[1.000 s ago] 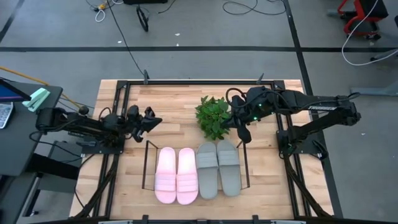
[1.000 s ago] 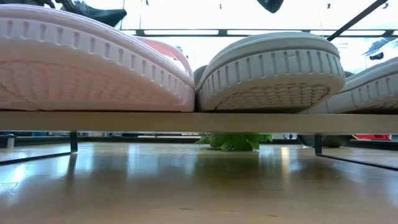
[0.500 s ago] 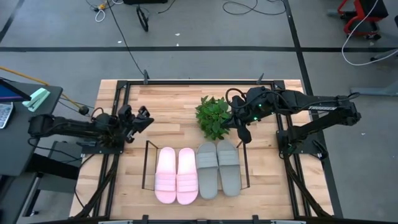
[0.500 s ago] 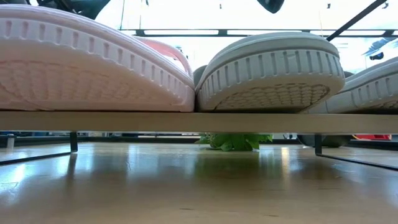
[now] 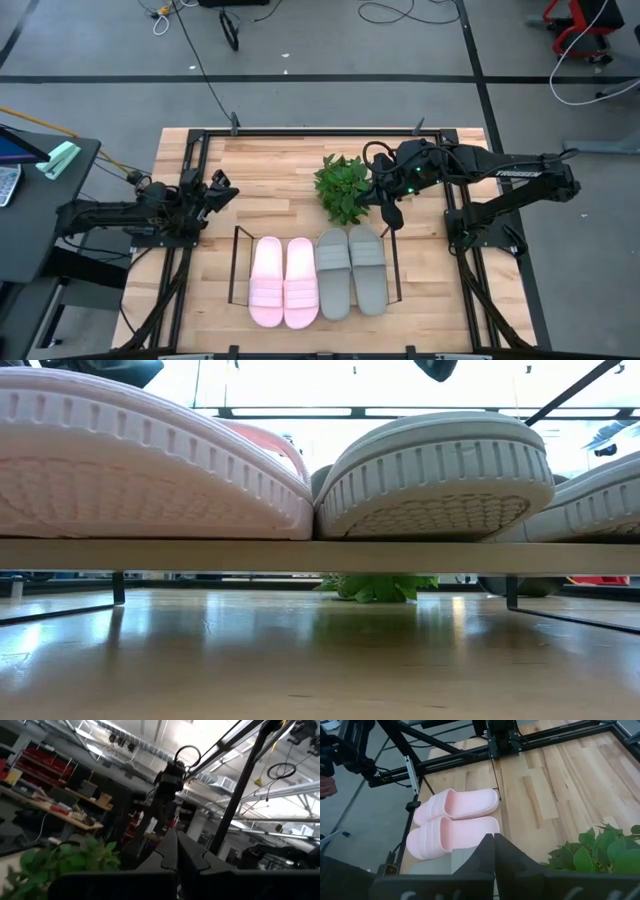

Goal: Pick and place slides into the shelf
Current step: Return to Home Position

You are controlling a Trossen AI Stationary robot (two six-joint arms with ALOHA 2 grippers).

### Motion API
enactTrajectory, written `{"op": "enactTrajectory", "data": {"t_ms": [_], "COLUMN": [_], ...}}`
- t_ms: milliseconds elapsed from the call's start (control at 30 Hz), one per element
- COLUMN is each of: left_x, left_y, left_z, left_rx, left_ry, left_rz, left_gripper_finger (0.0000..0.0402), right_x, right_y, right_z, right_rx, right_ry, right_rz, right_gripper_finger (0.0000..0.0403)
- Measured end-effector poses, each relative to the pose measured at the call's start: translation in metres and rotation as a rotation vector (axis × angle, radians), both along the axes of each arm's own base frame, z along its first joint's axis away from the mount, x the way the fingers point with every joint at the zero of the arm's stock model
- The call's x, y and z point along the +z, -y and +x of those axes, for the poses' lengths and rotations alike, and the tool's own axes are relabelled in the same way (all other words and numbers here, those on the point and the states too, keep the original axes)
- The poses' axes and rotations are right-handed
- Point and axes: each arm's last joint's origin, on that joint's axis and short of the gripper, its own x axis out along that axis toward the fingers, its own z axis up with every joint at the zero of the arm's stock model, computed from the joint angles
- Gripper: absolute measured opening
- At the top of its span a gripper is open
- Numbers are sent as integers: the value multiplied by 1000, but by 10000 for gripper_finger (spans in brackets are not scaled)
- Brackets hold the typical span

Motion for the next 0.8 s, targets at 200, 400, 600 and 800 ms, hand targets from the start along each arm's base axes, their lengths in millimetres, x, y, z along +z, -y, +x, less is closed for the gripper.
{"op": "enactTrajectory", "data": {"t_ms": [200,400,600,800], "left_x": [8,19,0,-11], "left_y": [1,0,-1,-1], "left_z": [-9,-20,-12,-9], "left_rx": [12,91,93,103], "left_ry": [-145,-168,-186,-114], "left_rz": [5,89,52,71], "left_gripper_finger": [0,0,0,0], "right_x": [0,0,0,0], "right_y": [0,1,1,1], "right_z": [0,0,0,0], "right_rx": [-10,-29,-35,-36], "right_ry": [-1,-1,-3,-3], "right_rz": [4,-8,1,3], "right_gripper_finger": [0,0,0,0]}}
